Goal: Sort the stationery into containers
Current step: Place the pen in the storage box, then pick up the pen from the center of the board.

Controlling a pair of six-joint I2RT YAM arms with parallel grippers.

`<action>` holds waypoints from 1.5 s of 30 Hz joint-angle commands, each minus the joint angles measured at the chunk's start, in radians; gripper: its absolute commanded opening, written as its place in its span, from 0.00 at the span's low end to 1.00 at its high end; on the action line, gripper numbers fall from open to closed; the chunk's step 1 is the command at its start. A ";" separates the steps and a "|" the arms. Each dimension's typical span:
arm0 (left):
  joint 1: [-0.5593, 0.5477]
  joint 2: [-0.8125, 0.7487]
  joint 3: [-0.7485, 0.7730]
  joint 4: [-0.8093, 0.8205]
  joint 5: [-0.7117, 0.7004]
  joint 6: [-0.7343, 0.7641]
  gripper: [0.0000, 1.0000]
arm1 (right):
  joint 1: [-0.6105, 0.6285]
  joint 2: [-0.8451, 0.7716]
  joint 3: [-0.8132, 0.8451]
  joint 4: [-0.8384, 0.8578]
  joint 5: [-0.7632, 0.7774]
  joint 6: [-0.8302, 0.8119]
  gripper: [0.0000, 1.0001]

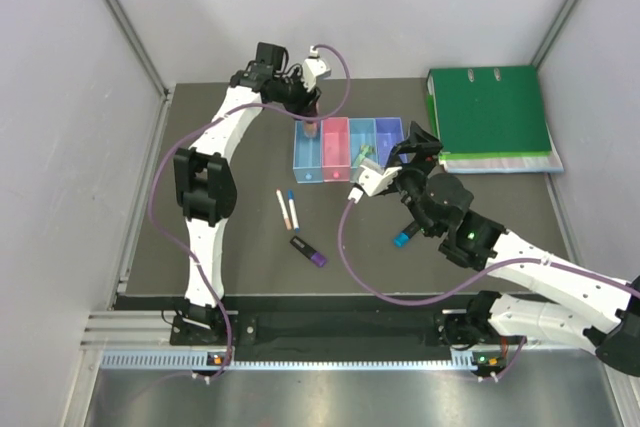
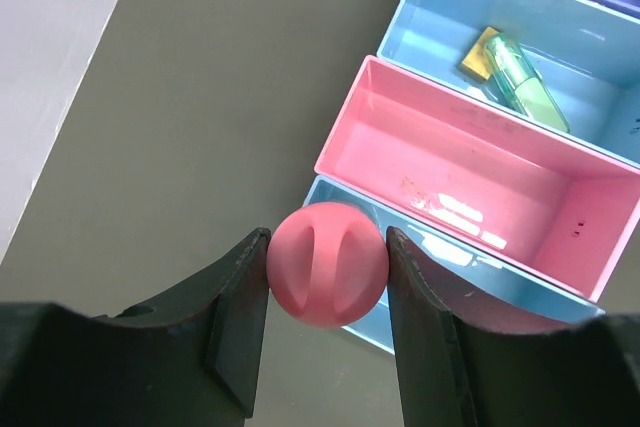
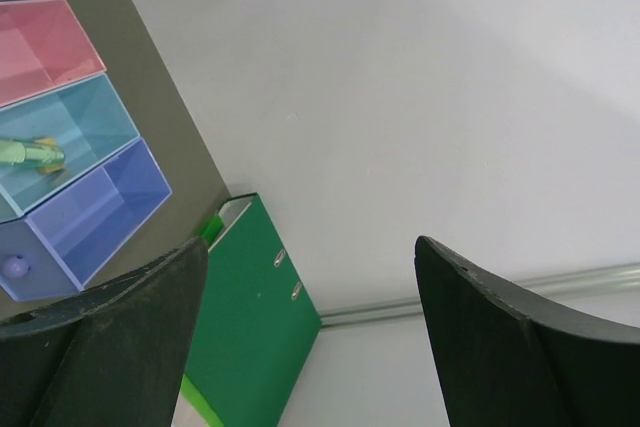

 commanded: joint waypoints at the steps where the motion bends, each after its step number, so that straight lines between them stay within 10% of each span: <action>1: 0.006 -0.026 -0.033 0.108 0.026 -0.026 0.00 | -0.014 -0.026 -0.010 0.037 0.007 0.019 0.84; 15: 0.009 -0.050 -0.122 0.144 -0.009 -0.034 0.00 | -0.022 -0.029 -0.010 0.040 0.007 0.018 0.84; 33: 0.009 -0.173 -0.182 0.144 -0.003 -0.065 0.57 | -0.029 -0.041 -0.022 0.040 0.007 0.005 0.84; 45: 0.007 -0.214 -0.178 0.150 -0.046 -0.092 0.66 | -0.034 -0.063 -0.021 0.043 0.010 -0.010 0.85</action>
